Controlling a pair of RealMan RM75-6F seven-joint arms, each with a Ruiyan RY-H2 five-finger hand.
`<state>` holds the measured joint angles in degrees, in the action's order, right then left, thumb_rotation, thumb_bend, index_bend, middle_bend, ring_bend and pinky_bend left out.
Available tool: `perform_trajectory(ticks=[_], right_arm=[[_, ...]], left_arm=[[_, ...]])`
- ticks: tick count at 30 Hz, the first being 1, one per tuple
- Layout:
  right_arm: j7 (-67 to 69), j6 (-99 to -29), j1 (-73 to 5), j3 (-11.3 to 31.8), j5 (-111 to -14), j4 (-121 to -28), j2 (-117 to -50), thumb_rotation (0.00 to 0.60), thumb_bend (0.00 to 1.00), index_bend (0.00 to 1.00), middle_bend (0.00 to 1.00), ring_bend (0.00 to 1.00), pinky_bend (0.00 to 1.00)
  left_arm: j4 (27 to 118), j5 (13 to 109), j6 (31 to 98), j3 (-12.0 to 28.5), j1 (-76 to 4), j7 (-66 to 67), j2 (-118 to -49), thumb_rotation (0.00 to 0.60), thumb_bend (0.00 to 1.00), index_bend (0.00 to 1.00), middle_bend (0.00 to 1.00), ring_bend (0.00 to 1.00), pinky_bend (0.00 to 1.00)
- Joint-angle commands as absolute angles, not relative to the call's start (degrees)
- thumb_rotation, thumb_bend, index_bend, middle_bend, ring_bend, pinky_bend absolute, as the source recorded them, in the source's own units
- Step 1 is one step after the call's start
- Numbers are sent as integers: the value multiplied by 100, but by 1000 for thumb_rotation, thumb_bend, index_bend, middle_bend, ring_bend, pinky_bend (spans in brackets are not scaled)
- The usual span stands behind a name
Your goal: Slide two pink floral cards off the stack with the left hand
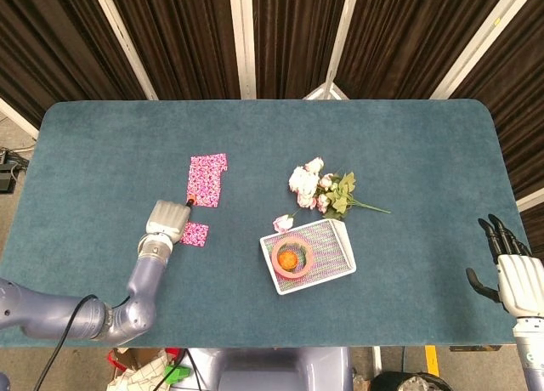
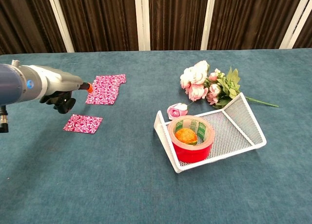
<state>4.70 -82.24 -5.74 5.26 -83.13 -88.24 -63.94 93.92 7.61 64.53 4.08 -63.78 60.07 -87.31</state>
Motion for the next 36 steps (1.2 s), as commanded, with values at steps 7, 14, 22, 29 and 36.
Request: perform_trajectory(ticks=[7, 14, 22, 29, 36], right_arm=[[458, -8219, -576, 538, -8283, -8823, -6400, 600, 367, 0, 50, 129, 249], [500, -8221, -573, 537, -8285, -8797, -6401, 600, 366, 0, 50, 129, 250], [506, -8207, -576, 539, -8271, -8786, -6404, 600, 367, 0, 50, 129, 250], [507, -8208, -576, 543, -8267, -8794, -6403, 600, 367, 0, 49, 129, 250], [554, -8263, -556, 538, -8309, -8807, -6393, 600, 367, 0, 49, 129, 250]], left_arm=[[8816, 366, 6154, 640, -6578, 6221, -9088, 600, 972, 0, 807, 768, 682], [8488, 54, 6047, 682, -6686, 6456, -9340, 600, 971, 0, 807, 768, 682], [8311, -282, 6160, 802, -6812, 6731, -9518, 600, 971, 0, 807, 768, 682], [8310, -572, 6392, 871, -6856, 6999, -9570, 600, 971, 0, 807, 767, 682], [8475, -973, 6646, 875, -6808, 7309, -9467, 600, 971, 0, 807, 768, 682]])
